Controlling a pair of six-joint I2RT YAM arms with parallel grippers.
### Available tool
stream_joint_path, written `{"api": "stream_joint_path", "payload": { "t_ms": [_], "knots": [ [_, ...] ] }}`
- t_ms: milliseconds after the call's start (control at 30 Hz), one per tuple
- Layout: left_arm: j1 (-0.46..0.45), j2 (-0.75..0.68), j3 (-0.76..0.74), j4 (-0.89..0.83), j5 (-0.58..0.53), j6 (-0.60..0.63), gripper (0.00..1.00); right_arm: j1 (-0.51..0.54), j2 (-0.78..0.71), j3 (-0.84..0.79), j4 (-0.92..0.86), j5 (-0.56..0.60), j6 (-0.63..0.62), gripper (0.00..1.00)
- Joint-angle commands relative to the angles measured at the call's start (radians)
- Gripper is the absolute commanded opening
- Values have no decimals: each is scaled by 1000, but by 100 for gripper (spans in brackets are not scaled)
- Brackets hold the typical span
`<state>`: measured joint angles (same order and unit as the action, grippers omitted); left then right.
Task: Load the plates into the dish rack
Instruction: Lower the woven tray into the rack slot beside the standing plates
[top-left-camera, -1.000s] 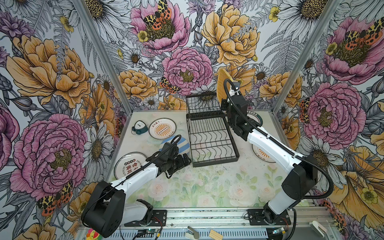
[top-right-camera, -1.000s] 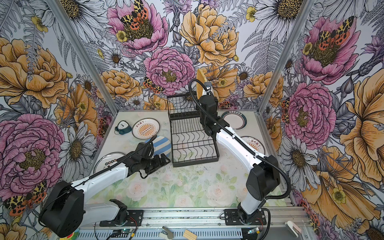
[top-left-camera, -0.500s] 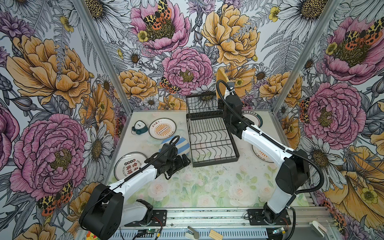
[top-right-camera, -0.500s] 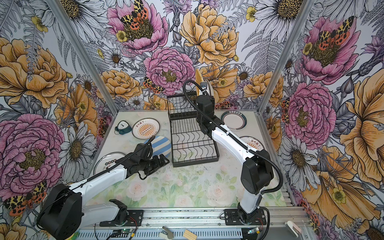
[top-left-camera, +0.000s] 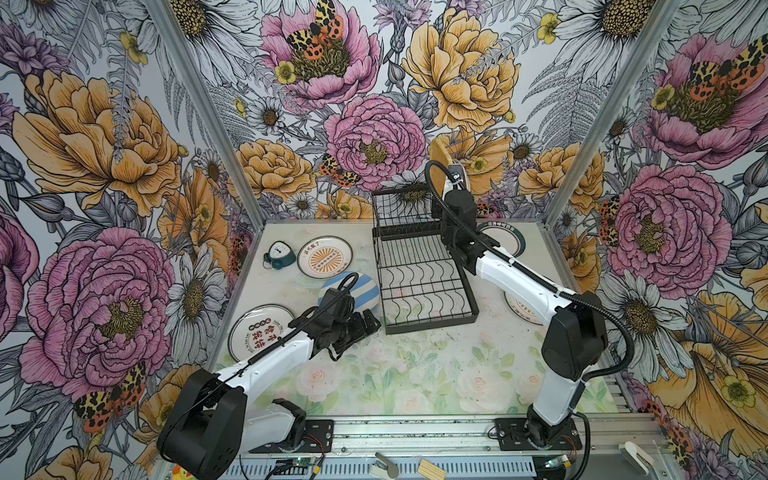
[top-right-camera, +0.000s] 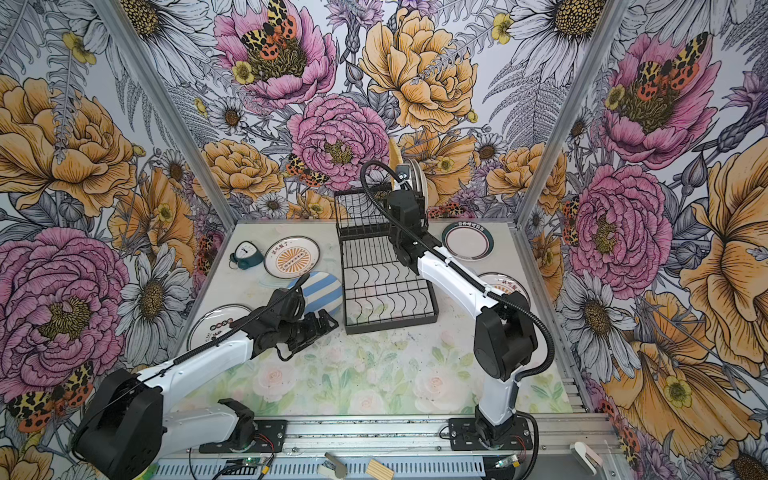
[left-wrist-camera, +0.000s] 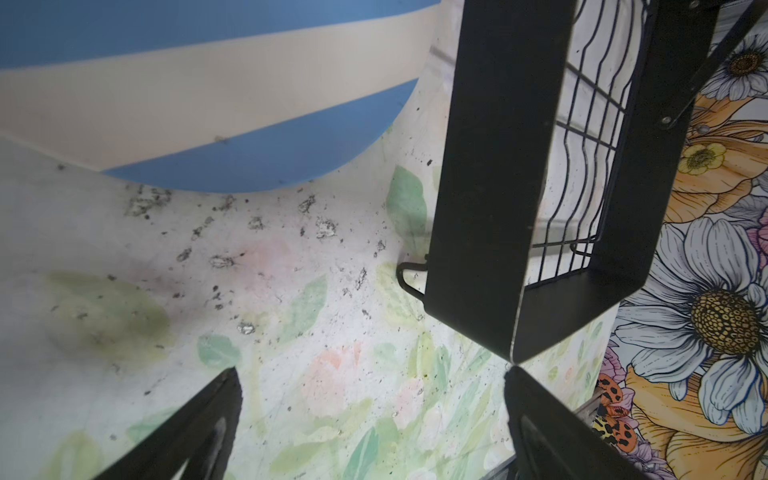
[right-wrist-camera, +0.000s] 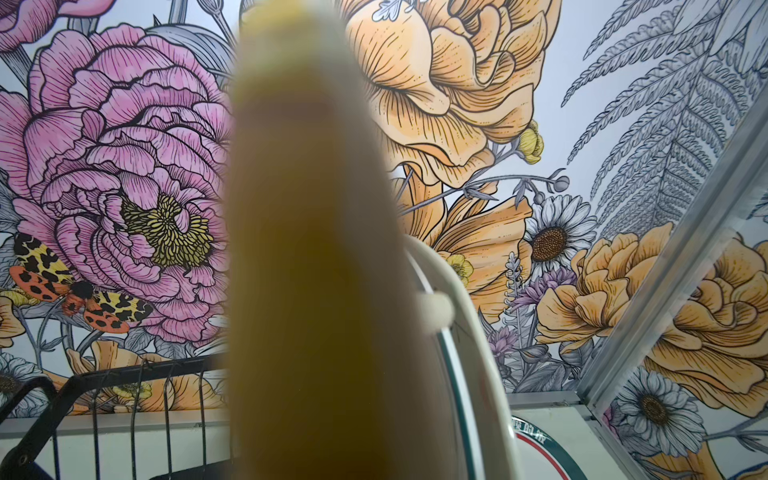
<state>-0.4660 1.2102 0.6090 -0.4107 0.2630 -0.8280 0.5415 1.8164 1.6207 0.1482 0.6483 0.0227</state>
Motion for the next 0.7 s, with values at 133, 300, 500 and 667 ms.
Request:
{"api": "stream_joint_path", "payload": {
  "t_ms": [133,300,500,667],
  "knots": [
    [7,-32,-22,21,-8,-14,99,-15,11,51,93,37,-12,0],
    [8,-37,-26,21,-10,-17,99,-19,20,49,96,39,-10,0],
    [8,-40,-30,22,-12,-20,99,-22,35,49,85,36,12,0],
    [6,-52,-38,22,-15,-25,99,-27,43,44,82,33,29,0]
  ]
}}
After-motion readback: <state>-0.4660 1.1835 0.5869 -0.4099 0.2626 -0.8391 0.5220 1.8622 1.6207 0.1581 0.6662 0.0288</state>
